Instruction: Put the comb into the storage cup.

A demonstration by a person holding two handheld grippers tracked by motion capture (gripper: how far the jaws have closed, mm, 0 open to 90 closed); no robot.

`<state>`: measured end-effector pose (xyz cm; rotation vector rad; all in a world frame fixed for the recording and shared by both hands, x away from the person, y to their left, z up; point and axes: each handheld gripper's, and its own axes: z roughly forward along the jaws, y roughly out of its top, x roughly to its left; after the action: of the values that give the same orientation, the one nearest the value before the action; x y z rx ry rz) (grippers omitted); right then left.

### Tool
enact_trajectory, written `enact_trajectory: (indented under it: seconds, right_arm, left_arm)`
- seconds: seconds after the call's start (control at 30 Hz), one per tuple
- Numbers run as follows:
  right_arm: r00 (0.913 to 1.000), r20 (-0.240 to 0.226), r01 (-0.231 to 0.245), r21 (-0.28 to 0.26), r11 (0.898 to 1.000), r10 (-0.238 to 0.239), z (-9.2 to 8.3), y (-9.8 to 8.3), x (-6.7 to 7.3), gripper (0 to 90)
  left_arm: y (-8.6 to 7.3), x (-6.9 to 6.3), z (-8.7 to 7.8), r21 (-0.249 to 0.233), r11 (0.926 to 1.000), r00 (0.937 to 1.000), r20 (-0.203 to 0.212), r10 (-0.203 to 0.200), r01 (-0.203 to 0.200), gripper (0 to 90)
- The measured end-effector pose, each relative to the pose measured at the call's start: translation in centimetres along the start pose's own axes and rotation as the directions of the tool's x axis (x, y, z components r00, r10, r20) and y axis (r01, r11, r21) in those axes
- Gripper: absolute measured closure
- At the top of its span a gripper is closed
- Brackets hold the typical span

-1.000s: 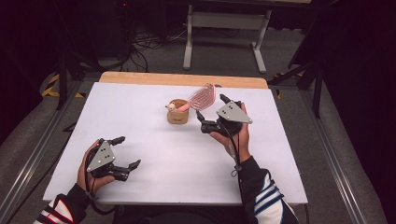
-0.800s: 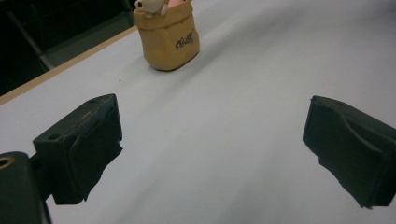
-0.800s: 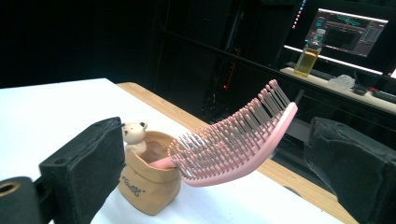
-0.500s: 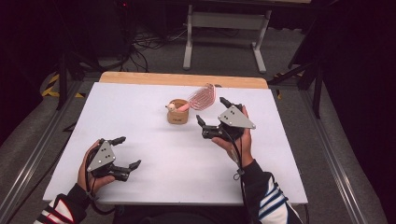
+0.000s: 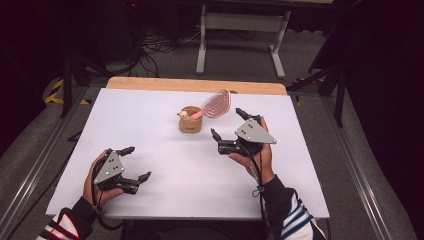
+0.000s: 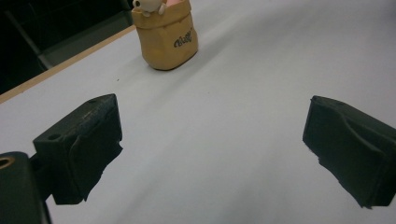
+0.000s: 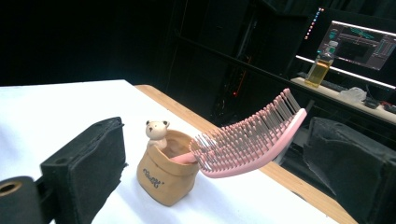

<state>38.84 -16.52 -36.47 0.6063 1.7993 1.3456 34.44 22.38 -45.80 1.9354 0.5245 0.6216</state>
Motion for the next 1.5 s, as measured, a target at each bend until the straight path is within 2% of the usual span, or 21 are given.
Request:
enact_trajectory:
  seconds: [0.57, 1.5]
  right_arm:
    - [0.9993, -0.025, 0.027, 0.013, 1.000, -0.027, -1.3, -0.5, 0.6, 5.9]
    - [0.9974, 0.004, 0.071, 0.057, 0.996, -0.071, -3.8, -2.6, 0.4, 5.9]
  left_arm:
    - [0.0, 0.0, 0.0, 0.004, 1.0000, 1.0000, 0.000, 0.003, -0.003, 5.8]
    - [0.0, -0.1, 0.1, 0.012, 0.9999, 1.0000, 0.003, 0.008, -0.008, 5.8]
